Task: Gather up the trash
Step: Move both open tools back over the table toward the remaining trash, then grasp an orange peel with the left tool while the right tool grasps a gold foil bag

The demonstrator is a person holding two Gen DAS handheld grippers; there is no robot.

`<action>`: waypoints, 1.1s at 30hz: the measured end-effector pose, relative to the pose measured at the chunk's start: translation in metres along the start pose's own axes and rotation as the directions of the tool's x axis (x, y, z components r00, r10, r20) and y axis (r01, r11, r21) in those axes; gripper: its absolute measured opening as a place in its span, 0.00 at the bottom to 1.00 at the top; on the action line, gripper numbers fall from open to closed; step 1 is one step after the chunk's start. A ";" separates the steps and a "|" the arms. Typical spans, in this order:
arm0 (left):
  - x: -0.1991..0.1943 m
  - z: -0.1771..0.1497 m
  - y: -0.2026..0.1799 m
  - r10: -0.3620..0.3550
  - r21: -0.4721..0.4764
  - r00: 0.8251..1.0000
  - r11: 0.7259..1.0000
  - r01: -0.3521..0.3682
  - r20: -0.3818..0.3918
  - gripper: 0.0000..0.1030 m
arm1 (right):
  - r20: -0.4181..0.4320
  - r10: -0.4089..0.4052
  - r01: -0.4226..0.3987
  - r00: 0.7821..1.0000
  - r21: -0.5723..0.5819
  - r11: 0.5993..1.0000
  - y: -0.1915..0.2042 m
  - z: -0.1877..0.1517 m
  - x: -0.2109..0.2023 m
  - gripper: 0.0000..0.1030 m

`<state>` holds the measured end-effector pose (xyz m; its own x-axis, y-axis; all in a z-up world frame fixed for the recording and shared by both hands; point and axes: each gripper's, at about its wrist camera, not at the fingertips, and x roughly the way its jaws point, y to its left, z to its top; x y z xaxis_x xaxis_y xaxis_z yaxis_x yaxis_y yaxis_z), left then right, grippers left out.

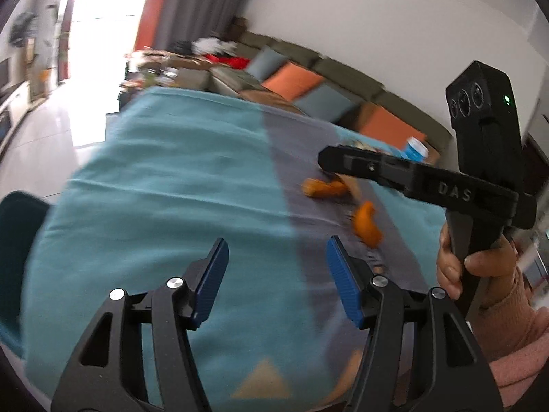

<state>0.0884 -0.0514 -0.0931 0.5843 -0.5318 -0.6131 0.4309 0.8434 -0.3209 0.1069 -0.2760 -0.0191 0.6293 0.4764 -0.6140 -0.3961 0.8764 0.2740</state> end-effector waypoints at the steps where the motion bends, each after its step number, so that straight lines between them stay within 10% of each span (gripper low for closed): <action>1: 0.008 0.000 -0.007 -0.012 0.010 1.000 1.000 0.012 -0.014 0.57 | 0.005 -0.024 0.024 1.000 0.021 0.999 -0.011 -0.003 -0.005 0.37; 18: 0.088 0.016 -0.078 -0.107 0.068 0.981 0.990 0.119 -0.162 0.53 | 0.059 -0.293 0.272 0.954 0.235 0.933 -0.131 -0.032 -0.066 0.47; 33: 0.114 0.026 -0.087 -0.120 0.058 0.968 0.989 0.135 -0.219 0.36 | 0.000 -0.313 0.291 0.950 0.366 0.884 -0.192 -0.038 -0.047 0.52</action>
<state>0.1354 -0.1875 -0.1158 0.3635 -0.5989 -0.7136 0.5449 0.7579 -0.3586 0.1284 -0.4691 -0.0710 0.7218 0.1786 -0.6687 0.0776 0.9392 0.3346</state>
